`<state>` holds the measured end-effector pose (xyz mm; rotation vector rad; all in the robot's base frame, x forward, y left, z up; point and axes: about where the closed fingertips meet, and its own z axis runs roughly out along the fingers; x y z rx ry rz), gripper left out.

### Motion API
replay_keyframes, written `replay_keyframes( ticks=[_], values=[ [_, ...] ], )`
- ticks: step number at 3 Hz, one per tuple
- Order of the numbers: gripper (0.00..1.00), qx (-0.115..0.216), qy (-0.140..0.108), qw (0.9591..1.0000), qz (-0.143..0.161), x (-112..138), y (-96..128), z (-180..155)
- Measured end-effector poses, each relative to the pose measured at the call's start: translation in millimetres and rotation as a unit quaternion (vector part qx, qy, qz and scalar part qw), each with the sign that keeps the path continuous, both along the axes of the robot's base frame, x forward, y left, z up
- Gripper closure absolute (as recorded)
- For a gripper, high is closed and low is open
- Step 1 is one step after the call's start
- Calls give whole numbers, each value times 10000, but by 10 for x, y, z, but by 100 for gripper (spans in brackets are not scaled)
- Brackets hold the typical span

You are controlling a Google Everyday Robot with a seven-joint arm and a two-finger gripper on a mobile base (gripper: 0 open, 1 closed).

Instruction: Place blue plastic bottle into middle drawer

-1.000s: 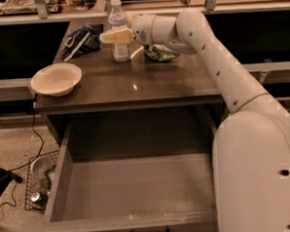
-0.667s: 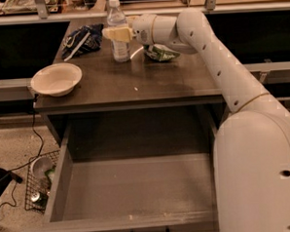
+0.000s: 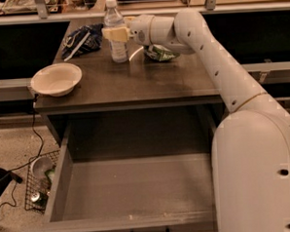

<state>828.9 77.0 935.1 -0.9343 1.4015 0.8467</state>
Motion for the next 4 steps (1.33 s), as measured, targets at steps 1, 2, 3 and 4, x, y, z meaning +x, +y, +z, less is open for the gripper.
replay_keyframes(
  ticks=[1,2,3,4],
  values=[
    [100,1,5,10000,22,-5,32,-6],
    [100,-71,-114,9999,7,-28,37,169],
    [100,-207,-341,9992,-46,-153,-16,487],
    [100,-291,-567,9979,-111,-405,-133,786]
  ],
)
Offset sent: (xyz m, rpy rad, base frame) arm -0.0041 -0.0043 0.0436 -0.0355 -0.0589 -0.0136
